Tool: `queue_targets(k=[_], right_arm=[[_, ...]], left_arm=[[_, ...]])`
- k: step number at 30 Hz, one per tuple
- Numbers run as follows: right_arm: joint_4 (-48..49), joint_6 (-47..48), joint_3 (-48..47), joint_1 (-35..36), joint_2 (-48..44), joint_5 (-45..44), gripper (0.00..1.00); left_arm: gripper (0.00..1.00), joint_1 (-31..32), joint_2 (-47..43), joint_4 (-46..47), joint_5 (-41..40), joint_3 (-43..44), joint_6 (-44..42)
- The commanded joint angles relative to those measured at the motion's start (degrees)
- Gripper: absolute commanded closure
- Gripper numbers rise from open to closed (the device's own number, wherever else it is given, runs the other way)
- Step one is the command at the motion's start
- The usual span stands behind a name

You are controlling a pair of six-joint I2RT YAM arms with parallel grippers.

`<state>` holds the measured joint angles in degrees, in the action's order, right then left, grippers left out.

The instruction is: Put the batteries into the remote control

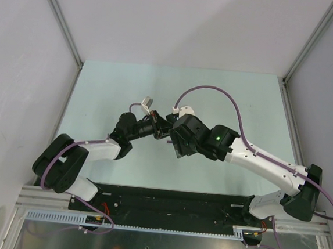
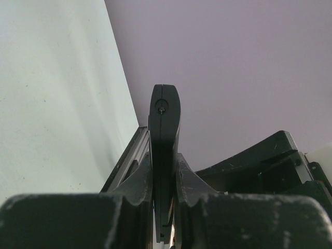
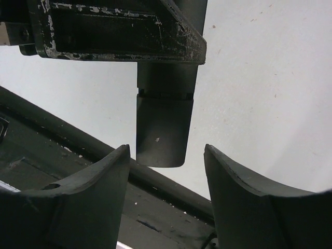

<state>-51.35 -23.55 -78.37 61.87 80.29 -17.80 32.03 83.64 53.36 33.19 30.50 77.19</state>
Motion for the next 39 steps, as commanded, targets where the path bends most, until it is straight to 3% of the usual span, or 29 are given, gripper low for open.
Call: queue_targets(k=[1, 9, 16, 20, 21, 29, 39], right_arm=[[0.29, -0.44, -2.67, 0.01, -1.01, -1.8, 0.36], [3.0, -1.06, -2.93, -0.08, -4.08, -0.4, 0.27], [5.73, -3.95, -2.32, -5.43, -9.27, 4.7, 0.22], [10.99, -8.16, 4.7, -15.88, -14.01, 17.24, 0.22], [14.75, -8.96, 8.72, -20.25, -14.89, 25.02, 0.22], [34.09, -16.34, 21.76, -29.25, -17.97, 50.29, 0.21], [47.4, -20.75, 29.67, -31.63, -17.98, 61.13, 0.22]], left_arm=[[1.0, 0.4, 0.21, 3.41, 0.21, 0.88, 0.95], [1.0, 0.58, 0.47, 3.41, 0.12, 0.87, 1.03], [1.0, 0.66, 0.3, 3.59, 0.12, 0.88, 1.21], [1.0, 0.66, -0.4, 3.94, 1.0, 0.79, 1.82], [1.0, 0.66, -0.58, 3.85, 1.26, 0.96, 2.0], [1.0, 0.58, -1.54, 4.99, 4.16, 1.58, 4.73], [1.0, 0.22, -3.65, 5.44, 6.1, 2.02, 5.52]])
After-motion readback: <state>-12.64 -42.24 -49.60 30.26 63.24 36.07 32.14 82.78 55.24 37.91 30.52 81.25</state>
